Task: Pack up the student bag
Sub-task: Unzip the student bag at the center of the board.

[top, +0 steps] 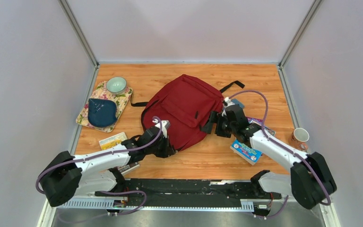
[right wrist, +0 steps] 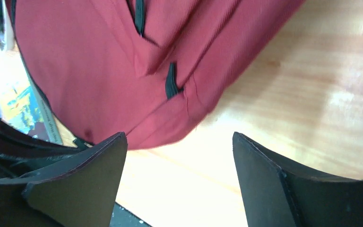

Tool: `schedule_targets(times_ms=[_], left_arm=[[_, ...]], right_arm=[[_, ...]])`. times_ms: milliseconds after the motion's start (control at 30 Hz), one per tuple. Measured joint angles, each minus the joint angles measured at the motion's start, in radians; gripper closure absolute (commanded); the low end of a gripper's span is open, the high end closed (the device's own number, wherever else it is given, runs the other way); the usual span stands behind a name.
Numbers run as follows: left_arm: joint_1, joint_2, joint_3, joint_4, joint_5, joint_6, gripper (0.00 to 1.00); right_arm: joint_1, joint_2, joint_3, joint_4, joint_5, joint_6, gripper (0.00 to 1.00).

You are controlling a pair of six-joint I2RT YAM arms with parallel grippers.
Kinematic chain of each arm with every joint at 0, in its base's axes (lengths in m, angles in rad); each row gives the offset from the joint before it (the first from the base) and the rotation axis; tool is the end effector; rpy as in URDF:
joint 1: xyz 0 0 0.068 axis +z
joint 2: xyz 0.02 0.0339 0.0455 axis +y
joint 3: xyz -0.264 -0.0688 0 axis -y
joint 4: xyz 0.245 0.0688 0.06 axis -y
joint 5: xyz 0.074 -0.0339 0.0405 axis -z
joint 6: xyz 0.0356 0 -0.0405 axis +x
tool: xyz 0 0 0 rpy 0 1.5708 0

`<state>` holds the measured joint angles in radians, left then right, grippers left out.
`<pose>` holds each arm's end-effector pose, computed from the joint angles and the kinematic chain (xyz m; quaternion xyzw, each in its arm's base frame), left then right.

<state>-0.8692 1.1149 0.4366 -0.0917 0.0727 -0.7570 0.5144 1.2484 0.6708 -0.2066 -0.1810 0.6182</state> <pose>0.1341 -0.1627 0.1673 0.0657 0.9181 -0.3060 0.2434 0.2158 0.1293 0.2034 0.0131 0.9204 0.2752 0.2773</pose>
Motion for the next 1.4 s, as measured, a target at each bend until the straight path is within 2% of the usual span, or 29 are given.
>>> schedule_targets(times_ms=[200, 333, 567, 700, 800, 900, 967, 1067, 1100, 1167, 1233, 1267, 1300, 1400], left_arm=[[0.0, 0.034, 0.0, 0.029, 0.022, 0.0, 1.0], [0.0, 0.053, 0.002, 0.037, 0.032, 0.0, 1.0], [0.0, 0.054, 0.003, 0.059, 0.043, -0.005, 1.0], [-0.001, 0.052, 0.003, 0.074, 0.048, -0.015, 1.0], [-0.001, 0.048, 0.003, 0.078, 0.05, -0.022, 1.0], [-0.001, 0.045, 0.003, 0.084, 0.051, -0.025, 1.0], [-0.001, 0.045, 0.003, 0.089, 0.055, -0.026, 1.0], [-0.002, 0.045, 0.003, 0.099, 0.059, -0.026, 1.0], [-0.002, 0.045, 0.003, 0.101, 0.061, -0.026, 1.0], [-0.002, 0.044, 0.003, 0.104, 0.064, -0.026, 1.0], [-0.003, 0.042, 0.003, 0.104, 0.066, -0.026, 1.0], [-0.004, 0.039, 0.003, 0.104, 0.066, -0.025, 1.0], [-0.005, 0.035, 0.003, 0.104, 0.065, -0.025, 1.0], [-0.006, 0.019, 0.003, 0.102, 0.057, -0.024, 1.0]], right_arm=[[0.001, -0.193, -0.142, -0.011, -0.036, 0.156, 0.15], [0.021, -0.244, -0.202, 0.009, -0.064, 0.268, 0.16], [0.079, -0.192, -0.233, 0.127, -0.09, 0.401, 0.17], [0.106, -0.101, -0.231, 0.197, -0.113, 0.439, 0.17], [0.113, -0.019, -0.225, 0.234, -0.131, 0.474, 0.2], [0.113, 0.047, -0.204, 0.254, -0.139, 0.5, 0.37], [0.114, 0.084, -0.182, 0.265, -0.141, 0.512, 0.42], [0.114, 0.128, -0.147, 0.279, -0.143, 0.516, 0.54], [0.113, 0.142, -0.134, 0.277, -0.143, 0.514, 0.62], [0.113, 0.17, -0.109, 0.273, -0.143, 0.502, 0.69], [0.113, 0.203, -0.079, 0.267, -0.144, 0.484, 0.84], [0.114, 0.216, -0.068, 0.261, -0.144, 0.471, 0.86], [0.114, 0.225, -0.059, 0.252, -0.144, 0.462, 1.0], [0.113, 0.242, -0.047, 0.239, -0.143, 0.431, 1.0]])
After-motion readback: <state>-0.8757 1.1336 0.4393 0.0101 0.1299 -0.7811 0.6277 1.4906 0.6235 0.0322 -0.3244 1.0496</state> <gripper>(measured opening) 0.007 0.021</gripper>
